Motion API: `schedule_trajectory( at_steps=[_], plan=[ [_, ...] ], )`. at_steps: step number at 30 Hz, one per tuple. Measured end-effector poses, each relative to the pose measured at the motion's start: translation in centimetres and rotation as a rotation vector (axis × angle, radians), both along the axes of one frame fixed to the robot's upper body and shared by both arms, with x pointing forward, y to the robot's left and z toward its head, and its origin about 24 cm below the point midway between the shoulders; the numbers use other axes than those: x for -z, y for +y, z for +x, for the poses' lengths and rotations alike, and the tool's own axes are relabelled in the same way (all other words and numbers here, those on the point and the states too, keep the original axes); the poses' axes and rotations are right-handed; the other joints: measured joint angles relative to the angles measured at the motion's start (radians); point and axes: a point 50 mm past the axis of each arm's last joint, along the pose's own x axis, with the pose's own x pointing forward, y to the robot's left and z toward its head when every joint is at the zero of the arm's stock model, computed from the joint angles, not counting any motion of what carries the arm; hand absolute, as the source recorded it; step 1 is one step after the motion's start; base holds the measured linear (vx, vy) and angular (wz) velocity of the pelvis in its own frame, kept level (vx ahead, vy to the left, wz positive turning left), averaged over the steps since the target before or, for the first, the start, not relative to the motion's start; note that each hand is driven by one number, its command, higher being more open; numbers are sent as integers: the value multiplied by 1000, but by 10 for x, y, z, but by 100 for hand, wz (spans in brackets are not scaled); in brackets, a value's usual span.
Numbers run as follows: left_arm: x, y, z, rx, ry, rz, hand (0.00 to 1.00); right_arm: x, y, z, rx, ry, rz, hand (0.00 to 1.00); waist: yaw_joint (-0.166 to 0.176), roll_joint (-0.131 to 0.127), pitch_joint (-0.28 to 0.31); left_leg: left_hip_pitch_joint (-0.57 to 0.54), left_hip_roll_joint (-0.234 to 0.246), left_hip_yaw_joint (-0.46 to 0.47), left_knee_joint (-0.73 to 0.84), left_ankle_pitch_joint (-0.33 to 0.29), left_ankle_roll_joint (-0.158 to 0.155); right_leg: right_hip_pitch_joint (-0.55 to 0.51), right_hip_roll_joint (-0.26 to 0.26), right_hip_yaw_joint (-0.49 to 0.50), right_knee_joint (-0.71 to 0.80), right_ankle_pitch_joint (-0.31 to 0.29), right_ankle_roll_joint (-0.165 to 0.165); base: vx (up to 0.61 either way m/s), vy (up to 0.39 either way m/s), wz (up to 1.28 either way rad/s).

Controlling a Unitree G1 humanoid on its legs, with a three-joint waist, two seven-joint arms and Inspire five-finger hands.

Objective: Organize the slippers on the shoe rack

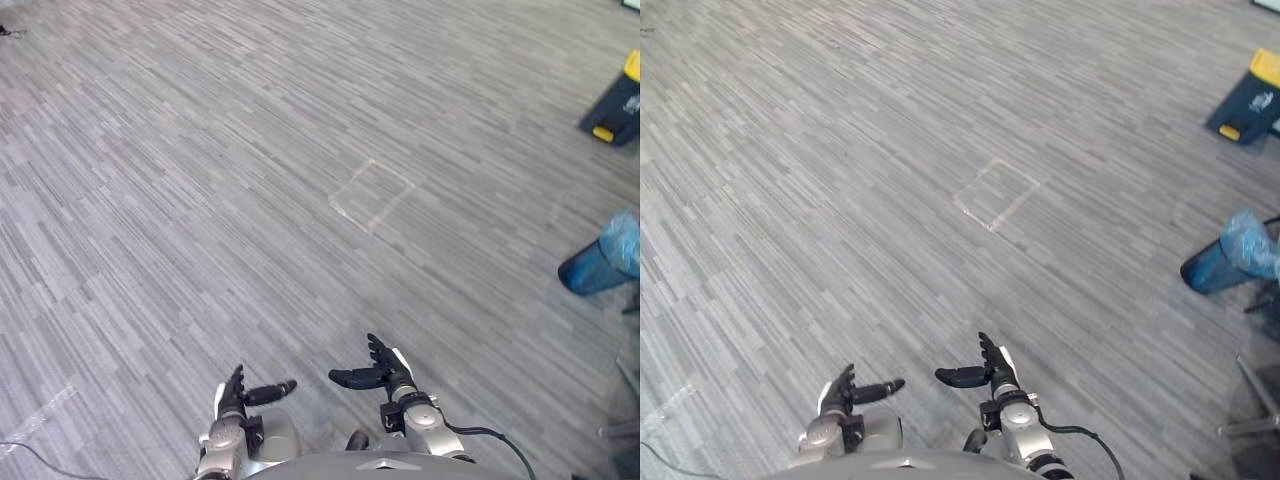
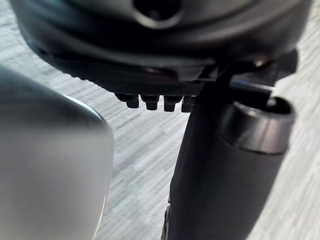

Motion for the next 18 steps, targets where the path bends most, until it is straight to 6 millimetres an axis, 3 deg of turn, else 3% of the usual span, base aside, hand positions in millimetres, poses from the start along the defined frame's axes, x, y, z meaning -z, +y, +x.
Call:
schedule_trajectory(
  at_steps=[1,2,3,4,5,7,8,9,11,13,14,16,17,18],
  plan=[
    [-1,1,2,1,-9,3,100,-1,0,3,0,-8,-2,100,2,-5,5,-20,-13,-7,-74,4,4,10,-9,1,-3,0,1,446,169,-39],
    [-4,2,7,3,-24,10,100,-3,-1,7,1,-20,-7,100,8,-10,15,-51,-38,-26,-276,74,19,42,-25,2,-8,-6,26,565,241,-35],
    [-4,2,7,1,-28,10,100,-1,-4,5,5,-11,-18,100,19,-13,19,-43,-61,-43,-378,265,39,77,-29,17,-16,-19,65,501,220,-28],
    [-5,4,9,4,-29,19,100,-1,-2,4,7,-7,-16,100,17,-32,18,-39,-73,-36,-374,258,45,85,-44,19,-20,-21,71,514,200,15],
    [-8,7,15,22,-40,40,100,1,0,2,9,5,-15,100,8,-69,4,-37,-113,-45,-375,235,65,92,-77,19,-34,18,95,413,153,40],
    [-5,6,13,42,-16,40,100,3,-1,0,8,17,-20,100,8,-63,4,-35,-123,-51,-322,185,87,106,-85,36,-1,75,139,530,255,38],
    [-3,7,9,37,-4,42,100,2,0,1,7,15,-16,100,6,-46,10,4,-125,-46,-308,127,97,81,-108,58,128,90,153,460,257,17],
    [-2,5,8,36,1,36,100,3,0,0,7,17,-16,100,6,-42,13,26,-127,-43,-312,108,97,68,-120,67,188,94,156,366,176,6],
    [2,3,2,43,33,31,100,6,-3,-4,2,34,-26,100,3,-33,19,131,-147,-31,-346,62,115,-39,-204,86,537,165,109,436,164,0],
    [5,3,-4,65,66,41,100,6,-1,-5,-18,37,-25,100,-22,-18,27,236,-156,-30,-389,35,128,-148,-232,92,799,99,54,374,96,4],
    [8,4,-11,83,91,51,100,6,0,-5,-25,33,-19,100,-42,-3,30,339,-153,-30,-476,33,128,-255,-200,76,838,31,47,496,74,9],
    [9,4,-13,89,99,53,100,5,0,-4,-26,30,-20,100,-50,3,33,379,-147,-29,-508,34,127,-298,-177,57,788,3,45,465,23,9],
    [9,2,-13,95,102,53,100,6,-2,-4,-25,31,-25,100,-59,6,36,444,-137,-29,-565,34,127,-379,-131,20,604,-20,43,349,-32,11],
    [9,2,-13,96,103,51,100,6,-2,-4,-25,32,-27,100,-61,7,36,456,-134,-29,-575,34,127,-395,-120,13,548,-18,46,548,-87,25]
  ],
)
